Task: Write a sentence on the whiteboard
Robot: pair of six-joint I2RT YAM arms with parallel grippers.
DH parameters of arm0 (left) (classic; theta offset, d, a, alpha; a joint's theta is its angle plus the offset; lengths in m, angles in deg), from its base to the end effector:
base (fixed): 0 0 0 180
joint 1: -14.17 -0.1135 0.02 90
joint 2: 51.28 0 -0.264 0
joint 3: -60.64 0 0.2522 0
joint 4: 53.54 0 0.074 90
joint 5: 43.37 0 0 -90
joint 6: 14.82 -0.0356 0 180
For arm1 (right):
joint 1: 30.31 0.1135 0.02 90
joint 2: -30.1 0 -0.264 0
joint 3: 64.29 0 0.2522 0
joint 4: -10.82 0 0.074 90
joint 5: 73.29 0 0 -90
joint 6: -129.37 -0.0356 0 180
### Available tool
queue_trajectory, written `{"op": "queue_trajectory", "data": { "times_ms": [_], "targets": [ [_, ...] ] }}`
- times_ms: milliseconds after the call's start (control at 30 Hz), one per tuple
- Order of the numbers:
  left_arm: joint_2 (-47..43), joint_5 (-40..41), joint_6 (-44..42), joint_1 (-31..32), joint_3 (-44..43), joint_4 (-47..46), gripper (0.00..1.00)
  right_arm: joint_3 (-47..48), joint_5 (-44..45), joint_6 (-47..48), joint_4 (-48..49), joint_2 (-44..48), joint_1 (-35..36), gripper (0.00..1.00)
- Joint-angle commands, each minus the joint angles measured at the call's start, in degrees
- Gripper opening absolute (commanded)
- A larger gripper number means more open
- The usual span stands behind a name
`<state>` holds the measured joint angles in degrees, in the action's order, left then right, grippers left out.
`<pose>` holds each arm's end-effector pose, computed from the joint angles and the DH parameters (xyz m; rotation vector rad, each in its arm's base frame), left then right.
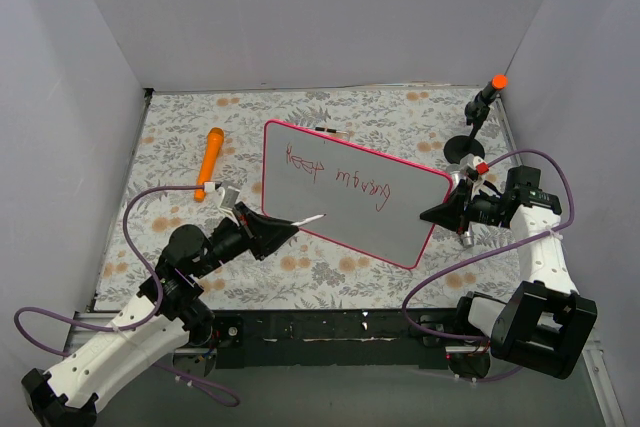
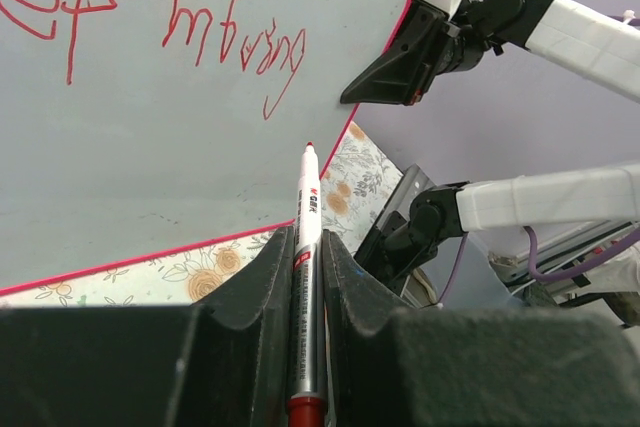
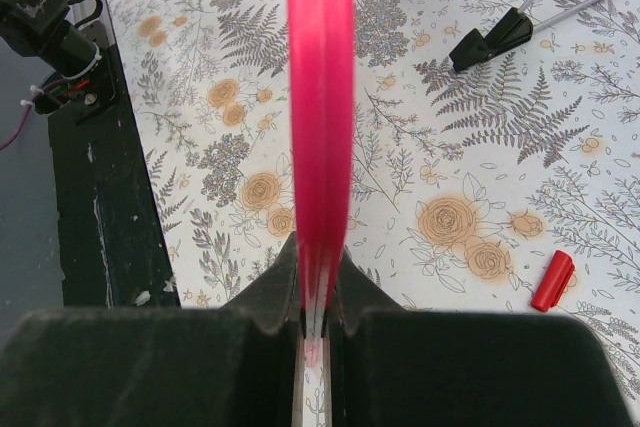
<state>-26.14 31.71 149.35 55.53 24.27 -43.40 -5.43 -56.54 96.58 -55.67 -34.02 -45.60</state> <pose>0.0966 -0.0972 0.2768 -0.2845 1.8372 -1.7174 0.1848 -0.0152 0.2479 -0.9189 1.7452 0.9880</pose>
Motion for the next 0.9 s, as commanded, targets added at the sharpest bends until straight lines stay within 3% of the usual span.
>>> {"op": "queue_trajectory", "data": {
  "times_ms": [0,467,867],
  "targets": [
    [-0.62,-2.31,0.09,-0.23,0.72,-1.74,0.00,-0.54,6.11,5.45,1.58,1.10,0.26,0.01],
    [-0.72,-2.57,0.27,-0.23,1.17,-3.59,0.00,-0.54,5.40,5.89,0.96,1.45,0.08,0.01],
    [7.11,-6.18,0.27,1.08,0.82,-8.07,0.00,-0.54,5.31,5.46,1.14,2.86,0.17,0.01]
  ]
}}
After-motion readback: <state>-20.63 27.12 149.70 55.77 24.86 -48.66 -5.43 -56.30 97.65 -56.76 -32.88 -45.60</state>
